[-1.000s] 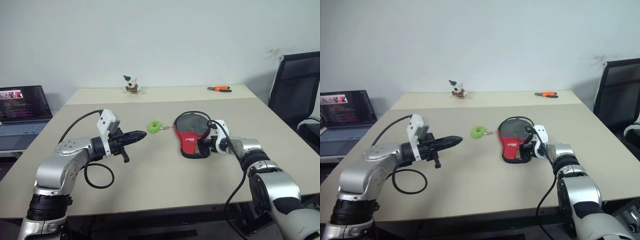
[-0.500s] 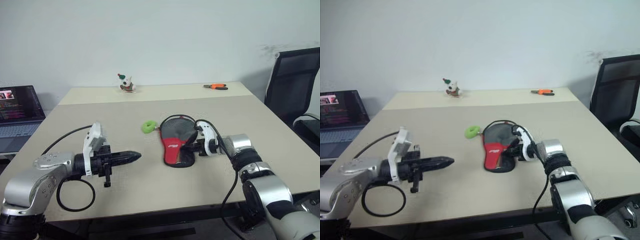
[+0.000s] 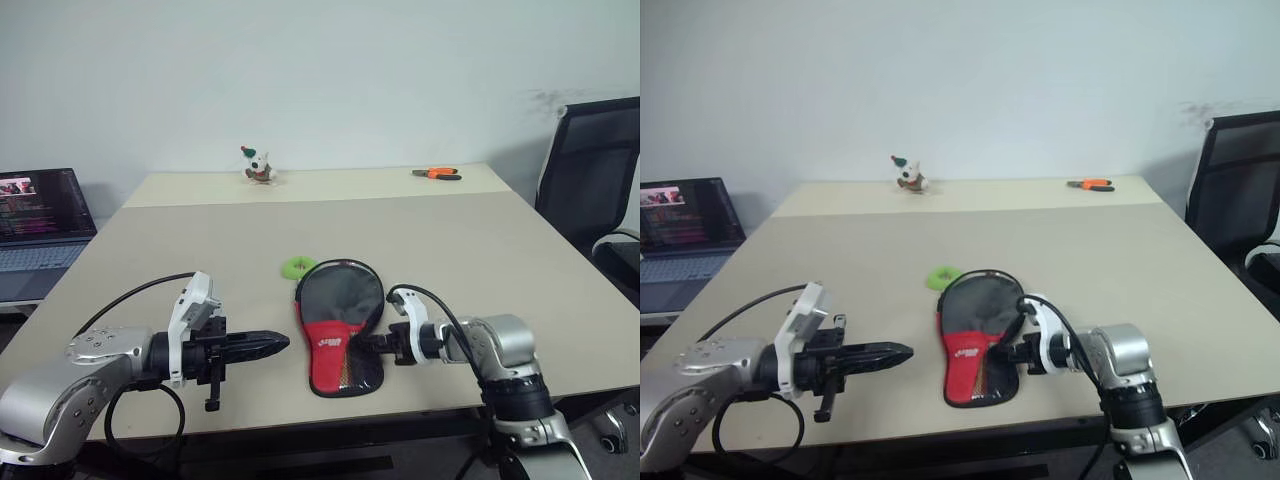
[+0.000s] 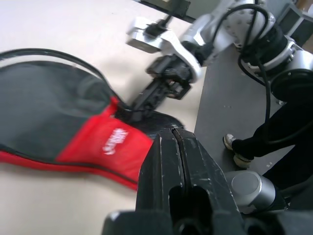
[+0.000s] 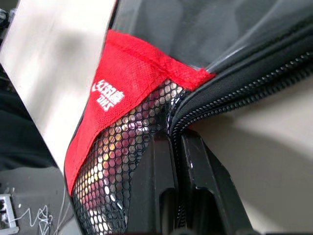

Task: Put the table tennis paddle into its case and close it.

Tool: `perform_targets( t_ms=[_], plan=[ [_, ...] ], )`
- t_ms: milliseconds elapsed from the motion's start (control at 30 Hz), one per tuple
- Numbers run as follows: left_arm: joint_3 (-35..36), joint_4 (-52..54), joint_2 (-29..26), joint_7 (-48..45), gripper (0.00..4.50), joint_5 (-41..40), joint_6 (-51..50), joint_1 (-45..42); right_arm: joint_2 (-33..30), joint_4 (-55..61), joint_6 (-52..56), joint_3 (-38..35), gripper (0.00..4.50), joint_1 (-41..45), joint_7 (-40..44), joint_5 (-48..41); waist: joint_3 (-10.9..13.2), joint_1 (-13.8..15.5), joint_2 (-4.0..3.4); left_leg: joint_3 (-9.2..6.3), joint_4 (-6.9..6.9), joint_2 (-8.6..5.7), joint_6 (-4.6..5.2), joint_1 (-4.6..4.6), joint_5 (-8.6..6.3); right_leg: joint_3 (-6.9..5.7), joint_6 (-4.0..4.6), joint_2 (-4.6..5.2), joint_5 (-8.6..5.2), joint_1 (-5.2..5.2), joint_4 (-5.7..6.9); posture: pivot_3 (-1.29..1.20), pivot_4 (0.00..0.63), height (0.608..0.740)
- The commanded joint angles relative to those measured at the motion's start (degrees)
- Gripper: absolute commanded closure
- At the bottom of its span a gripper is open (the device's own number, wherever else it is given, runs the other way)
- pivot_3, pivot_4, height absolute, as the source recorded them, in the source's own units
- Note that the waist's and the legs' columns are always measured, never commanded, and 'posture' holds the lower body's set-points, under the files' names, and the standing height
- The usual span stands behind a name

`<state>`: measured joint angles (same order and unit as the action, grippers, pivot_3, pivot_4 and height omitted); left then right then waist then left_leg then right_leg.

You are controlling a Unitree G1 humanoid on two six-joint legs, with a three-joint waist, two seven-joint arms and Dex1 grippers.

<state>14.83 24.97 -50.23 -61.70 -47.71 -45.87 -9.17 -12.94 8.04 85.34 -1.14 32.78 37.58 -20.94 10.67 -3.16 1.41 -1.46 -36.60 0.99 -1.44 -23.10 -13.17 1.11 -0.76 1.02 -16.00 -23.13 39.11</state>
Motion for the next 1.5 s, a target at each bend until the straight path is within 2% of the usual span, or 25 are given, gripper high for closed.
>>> perform_targets(
  t_ms=[33, 500, 833, 967, 1100, 1200, 1300, 1400, 1500],
  plan=[
    [-0.2, 0.9, -0.6, -0.1, 4.5, -0.6, 0.6, -0.3, -0.6, 3.5, 3.7, -1.5, 4.49, -1.6, -1.9, -2.2, 0.0, 0.1, 0.0, 0.0, 0.0, -0.02, 0.0, 0.0, 0.0, 0.0, 0.0, -0.01, 0.0, 0.01, 0.0, 0.0, 0.15, 0.74],
    [-1.8, 0.3, -0.7, -0.4, 4.5, 0.0, 1.1, -1.3, 1.0, 10.8, 7.2, -4.4, 4.49, -5.9, -7.8, -9.2, 0.0, 0.5, 0.0, -0.01, 0.02, -0.09, 0.01, -0.05, 0.0, -0.01, -0.03, -0.04, -0.01, 0.0, -0.06, 0.0, 0.15, 0.74],
    [-2.0, -0.1, -0.9, -0.5, 4.5, 0.7, 1.5, -1.6, 1.1, 10.2, 7.2, -5.4, 4.49, -6.4, -12.8, -10.7, 0.0, 0.5, 0.0, 0.0, 0.02, -0.09, 0.01, -0.05, 0.0, -0.02, -0.04, -0.07, -0.02, 0.0, -0.06, 0.0, 0.15, 0.74],
    [-1.8, -0.1, -0.5, 0.0, 4.5, 1.3, 2.1, -0.9, 2.0, 11.2, 7.2, -8.2, 3.4, -6.3, -15.0, -11.7, 0.0, 0.5, 0.01, -0.01, 0.01, -0.09, 0.01, -0.05, 0.0, -0.01, -0.04, -0.07, -0.02, 0.0, -0.06, 0.0, 0.15, 0.74],
    [-1.6, -0.2, -0.3, 0.2, 4.5, 1.9, 2.8, -0.3, 1.8, 12.5, 7.2, -9.1, 2.05, -5.9, -16.5, -14.0, 0.0, 0.5, 0.0, -0.01, 0.02, -0.08, 0.01, -0.04, 0.0, -0.01, -0.04, -0.07, -0.02, 0.0, -0.06, 0.0, 0.15, 0.74],
    [-1.5, 0.0, -0.1, 0.8, 4.5, 2.0, 3.1, -0.1, -2.2, 15.1, 6.7, -7.6, 1.08, -5.4, -15.7, -14.1, 0.0, 0.6, 0.0, -0.01, 0.01, -0.1, 0.01, -0.05, 0.0, -0.01, -0.05, -0.06, -0.02, 0.01, -0.06, 0.0, 0.15, 0.74],
    [-1.0, -0.2, 0.1, 1.8, 4.5, 2.2, 3.4, 0.2, -10.0, 15.4, -2.0, -5.2, 0.04, -4.1, -11.3, -13.5, 0.0, 0.7, 0.0, 0.0, 0.0, -0.14, 0.01, -0.07, 0.0, -0.02, -0.08, -0.02, -0.03, 0.01, -0.1, 0.0, 0.15, 0.74],
    [-0.5, -1.4, 0.7, 4.3, 4.5, 3.6, 4.4, 0.0, -12.6, 13.2, -10.4, -5.5, 0.04, -0.2, -6.3, -14.7, 0.0, 0.5, 0.0, 0.04, 0.0, -0.15, 0.01, -0.06, 0.0, 0.01, -0.34, -0.05, -0.18, 0.0, -0.11, 0.0, 0.15, 0.74],
    [0.1, -3.8, 3.0, 9.6, 4.5, 4.9, 4.3, -2.1, -9.9, 12.5, -16.9, -3.2, 0.04, 2.9, -3.7, -15.7, 0.0, 0.4, 0.01, 0.05, 0.02, -0.12, 0.01, -0.01, 0.0, 0.04, -0.32, -0.09, -0.2, -0.02, -0.1, 0.0, 0.15, 0.74]
  ],
)
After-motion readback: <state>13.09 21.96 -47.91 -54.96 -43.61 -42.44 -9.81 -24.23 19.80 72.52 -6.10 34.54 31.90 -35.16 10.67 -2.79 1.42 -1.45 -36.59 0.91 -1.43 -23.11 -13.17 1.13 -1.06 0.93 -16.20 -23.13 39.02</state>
